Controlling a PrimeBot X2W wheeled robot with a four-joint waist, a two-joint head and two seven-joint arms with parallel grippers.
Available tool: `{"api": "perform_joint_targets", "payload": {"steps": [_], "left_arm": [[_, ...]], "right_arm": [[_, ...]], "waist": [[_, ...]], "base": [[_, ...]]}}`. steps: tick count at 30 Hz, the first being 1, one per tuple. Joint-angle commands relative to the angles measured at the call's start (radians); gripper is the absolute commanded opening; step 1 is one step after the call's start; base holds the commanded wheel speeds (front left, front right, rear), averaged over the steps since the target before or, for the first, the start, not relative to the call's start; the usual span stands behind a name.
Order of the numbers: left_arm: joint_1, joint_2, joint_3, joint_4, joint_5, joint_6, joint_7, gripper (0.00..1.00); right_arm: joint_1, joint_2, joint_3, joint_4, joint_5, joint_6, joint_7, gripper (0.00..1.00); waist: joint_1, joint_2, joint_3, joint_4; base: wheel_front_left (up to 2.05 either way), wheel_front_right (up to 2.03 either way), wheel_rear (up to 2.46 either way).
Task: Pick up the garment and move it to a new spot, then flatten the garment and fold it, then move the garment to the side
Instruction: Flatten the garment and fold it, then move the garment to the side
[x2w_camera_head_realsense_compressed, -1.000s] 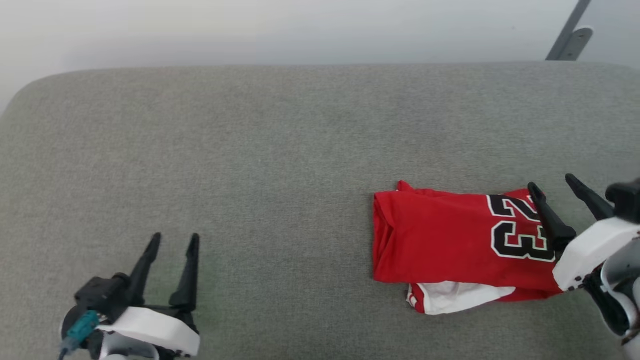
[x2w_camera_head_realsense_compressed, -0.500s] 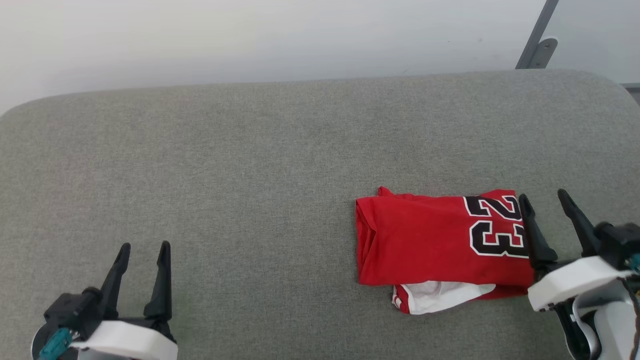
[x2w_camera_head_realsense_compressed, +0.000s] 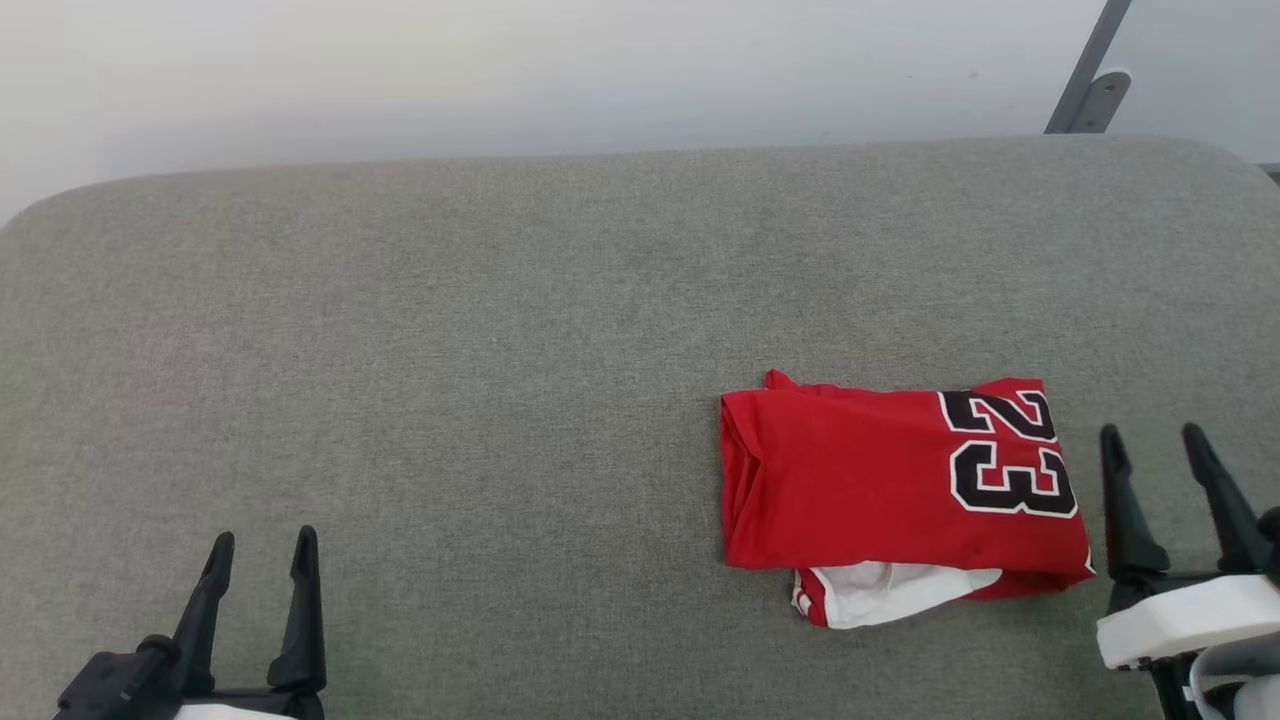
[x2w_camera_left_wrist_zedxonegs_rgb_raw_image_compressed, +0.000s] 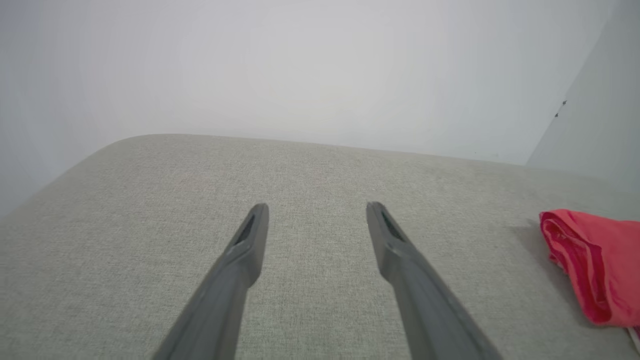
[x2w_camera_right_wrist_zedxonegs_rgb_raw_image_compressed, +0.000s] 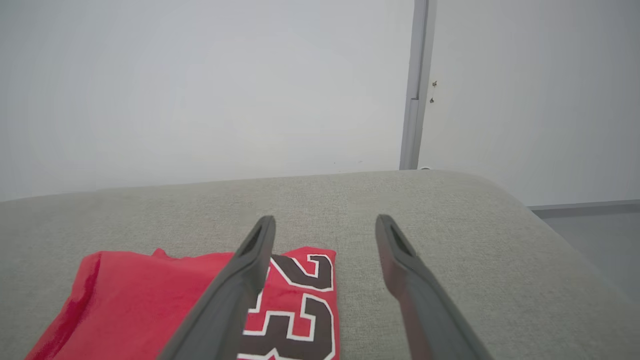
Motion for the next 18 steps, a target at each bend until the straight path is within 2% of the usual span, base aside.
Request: {"api": "perform_joint_targets", "payload": {"steps": [1, 15, 16, 18], "left_arm": [[0.006, -0.003, 0.003, -0.005, 0.003, 0.001, -0.005, 1.00], [-0.016, -0.010, -0.016, 0.007, 0.014, 0.001, -0.005, 1.00], [-0.022, -0.010, -0.019, 0.007, 0.015, 0.001, -0.005, 1.00], [-0.036, -0.014, -0.029, 0.016, 0.008, 0.001, -0.005, 1.00]], "right_arm": [[0.011, 0.009, -0.010, -0.013, -0.007, -0.001, 0.007, 1.00], [0.000, 0.022, -0.021, -0.061, -0.025, -0.001, 0.082, 1.00], [-0.005, 0.015, -0.022, -0.058, -0.024, -0.001, 0.099, 1.00], [-0.018, -0.016, -0.003, -0.034, -0.013, -0.001, 0.206, 1.00]], "waist": [[0.0000, -0.0001, 0.002, 0.002], [0.0000, -0.0001, 0.003, 0.004], [0.0000, -0.0001, 0.005, 0.006], [0.0000, -0.0001, 0.015, 0.011]], "base": [[0.00, 0.00, 0.00], [0.00, 0.00, 0.00], [0.00, 0.00, 0.00], [0.00, 0.00, 0.00]]}}
